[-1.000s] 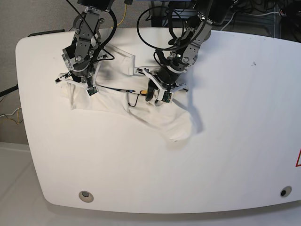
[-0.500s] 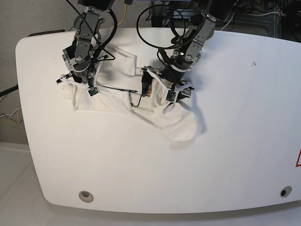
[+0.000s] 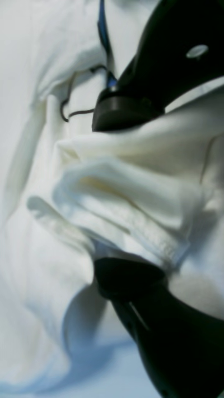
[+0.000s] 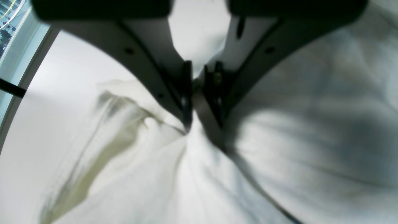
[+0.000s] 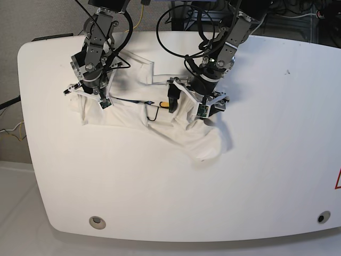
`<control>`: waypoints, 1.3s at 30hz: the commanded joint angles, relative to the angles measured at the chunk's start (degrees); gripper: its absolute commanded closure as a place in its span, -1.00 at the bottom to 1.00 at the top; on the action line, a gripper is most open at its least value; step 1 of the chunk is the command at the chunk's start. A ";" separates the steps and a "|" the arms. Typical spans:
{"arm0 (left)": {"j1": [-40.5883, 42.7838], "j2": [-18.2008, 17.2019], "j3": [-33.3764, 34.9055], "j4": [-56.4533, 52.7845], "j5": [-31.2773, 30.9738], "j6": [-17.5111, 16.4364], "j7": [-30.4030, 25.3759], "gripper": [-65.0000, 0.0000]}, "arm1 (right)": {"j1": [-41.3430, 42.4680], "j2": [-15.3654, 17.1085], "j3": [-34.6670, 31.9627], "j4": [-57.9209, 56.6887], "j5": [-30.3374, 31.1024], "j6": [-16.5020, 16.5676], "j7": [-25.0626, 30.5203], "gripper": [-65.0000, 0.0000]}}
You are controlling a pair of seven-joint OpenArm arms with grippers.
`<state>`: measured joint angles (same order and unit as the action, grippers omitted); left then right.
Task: Fold the T-shirt properly
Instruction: 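Hold the folded end with the left gripper and press it flat, then open the left gripper and lift it away from the shirt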
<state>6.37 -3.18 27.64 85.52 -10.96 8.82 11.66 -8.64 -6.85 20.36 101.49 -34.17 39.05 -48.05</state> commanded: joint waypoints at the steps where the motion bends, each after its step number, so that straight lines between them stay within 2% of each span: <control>1: -0.70 0.59 0.10 2.88 0.28 -0.25 -0.19 -0.69 | -0.28 -0.05 0.08 -0.09 -0.24 0.95 -1.75 1.00; 16: -1.93 3.49 0.10 11.94 0.28 -0.25 6.58 -0.69 | -0.37 -0.22 0.08 -0.09 -0.24 0.95 -1.75 1.00; 24: -2.02 3.14 -0.25 15.19 0.28 -0.25 9.75 -0.69 | -0.37 -0.22 0.08 -0.09 -0.42 0.95 -1.75 1.00; 31: -1.76 0.06 -1.40 15.28 0.28 -0.25 10.27 -0.69 | -0.19 -0.22 0.08 -0.09 -0.51 0.95 -1.75 1.00; 39: 0.44 -3.72 -6.14 15.80 0.19 -0.25 10.01 -0.69 | -0.28 -0.22 0.08 -0.09 -0.16 0.95 -1.75 1.00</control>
<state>6.17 -6.09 22.33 99.66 -10.94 8.64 23.18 -8.64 -7.01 20.36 101.49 -34.20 39.05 -48.05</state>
